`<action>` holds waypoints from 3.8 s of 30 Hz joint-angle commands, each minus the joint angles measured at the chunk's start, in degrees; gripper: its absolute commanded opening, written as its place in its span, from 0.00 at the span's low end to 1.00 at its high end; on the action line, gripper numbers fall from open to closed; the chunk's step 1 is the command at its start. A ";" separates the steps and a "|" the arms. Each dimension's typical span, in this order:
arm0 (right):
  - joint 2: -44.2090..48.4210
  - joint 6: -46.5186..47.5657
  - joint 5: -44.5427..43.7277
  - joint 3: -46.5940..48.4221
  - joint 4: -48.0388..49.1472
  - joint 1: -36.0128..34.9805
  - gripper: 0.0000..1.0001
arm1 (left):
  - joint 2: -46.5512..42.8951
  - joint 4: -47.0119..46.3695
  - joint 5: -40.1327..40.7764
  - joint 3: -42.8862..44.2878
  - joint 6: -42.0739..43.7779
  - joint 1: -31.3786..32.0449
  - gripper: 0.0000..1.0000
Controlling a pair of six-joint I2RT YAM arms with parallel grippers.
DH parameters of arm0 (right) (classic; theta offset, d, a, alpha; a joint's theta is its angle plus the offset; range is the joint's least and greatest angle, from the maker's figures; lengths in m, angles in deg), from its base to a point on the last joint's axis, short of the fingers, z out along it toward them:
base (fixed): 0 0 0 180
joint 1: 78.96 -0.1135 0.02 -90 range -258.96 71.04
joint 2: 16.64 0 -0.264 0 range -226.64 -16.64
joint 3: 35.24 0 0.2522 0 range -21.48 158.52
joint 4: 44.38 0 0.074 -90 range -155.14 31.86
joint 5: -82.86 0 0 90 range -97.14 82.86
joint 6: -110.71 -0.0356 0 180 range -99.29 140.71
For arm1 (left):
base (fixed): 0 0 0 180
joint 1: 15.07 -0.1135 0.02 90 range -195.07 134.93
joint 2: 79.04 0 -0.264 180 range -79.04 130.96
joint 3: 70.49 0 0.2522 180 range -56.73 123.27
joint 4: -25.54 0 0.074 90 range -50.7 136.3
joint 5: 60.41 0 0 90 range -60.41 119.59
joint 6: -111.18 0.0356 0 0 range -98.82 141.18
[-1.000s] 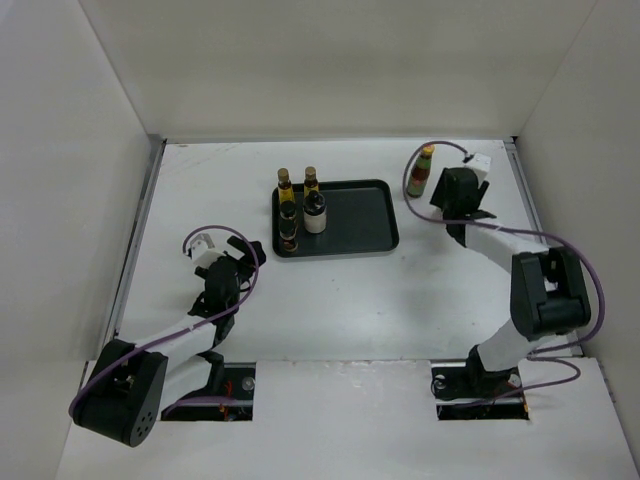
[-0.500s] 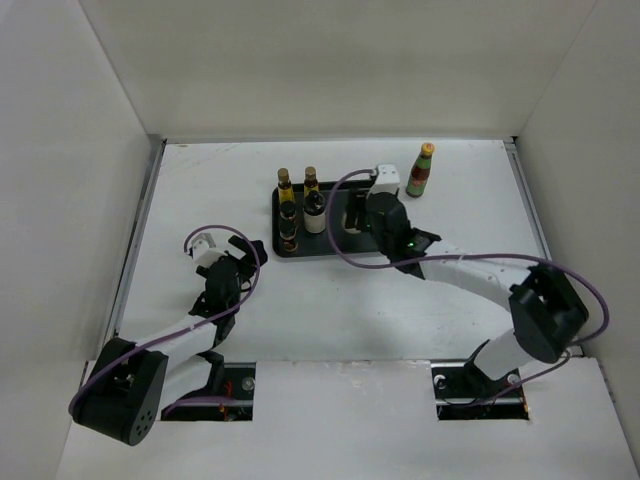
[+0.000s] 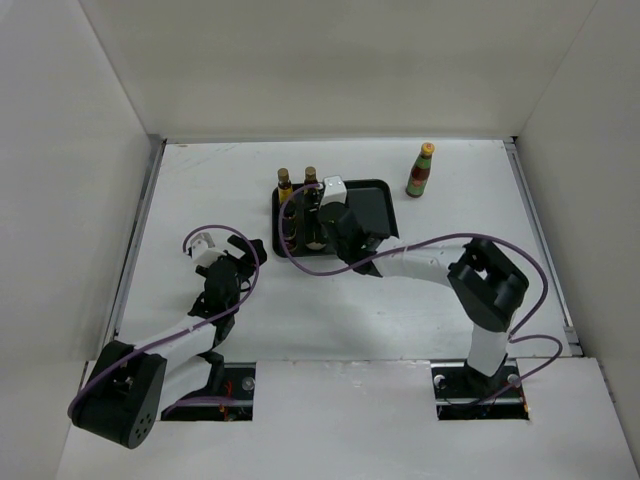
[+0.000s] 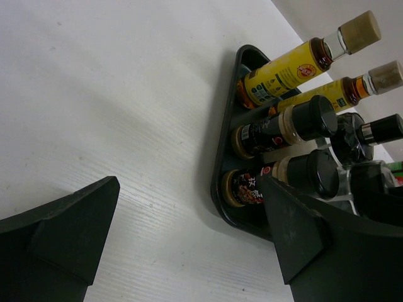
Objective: Organize the condiment bottles
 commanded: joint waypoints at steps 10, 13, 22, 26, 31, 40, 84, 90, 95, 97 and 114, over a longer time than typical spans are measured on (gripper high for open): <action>-2.79 -0.02 -1.73 1.51 6.50 -0.50 0.75 | -0.73 -2.53 -0.02 1.48 0.43 -0.02 1.00; 0.63 0.25 -1.73 0.28 4.92 -1.20 0.87 | -0.82 -2.36 0.16 1.48 0.43 -0.02 1.00; 20.13 0.77 0.99 -7.27 -0.97 0.46 0.96 | -0.99 -2.27 0.33 1.48 0.52 -0.02 1.00; 25.42 2.70 0.29 -7.98 -0.45 10.20 0.90 | -0.64 -2.36 0.33 1.56 0.52 -0.02 1.00; 23.16 5.95 -2.26 -2.73 -0.44 25.84 0.91 | -0.64 -2.27 -0.02 1.65 0.52 -0.02 1.00; 5.32 8.42 4.75 15.82 -6.95 38.26 0.92 | 0.41 -2.80 -0.20 1.83 0.52 -0.28 1.00; 8.64 14.49 -4.11 10.31 6.76 17.96 0.36 | -0.81 -2.54 -0.46 1.48 0.61 -0.63 1.00; 8.56 13.52 -3.75 8.02 7.29 17.17 0.36 | -0.29 -2.80 -0.46 1.56 0.61 -0.28 1.00; 5.57 12.73 -2.61 9.06 8.60 15.94 0.36 | 0.68 -2.80 -0.63 2.00 0.61 -0.10 1.00; 3.90 12.55 -2.70 10.03 9.83 15.85 0.36 | 0.33 -2.80 -0.20 1.92 0.70 -0.02 1.00; -9.72 12.73 -0.15 25.67 10.28 14.53 0.38 | 0.42 -2.80 -0.55 1.92 0.70 -0.10 1.00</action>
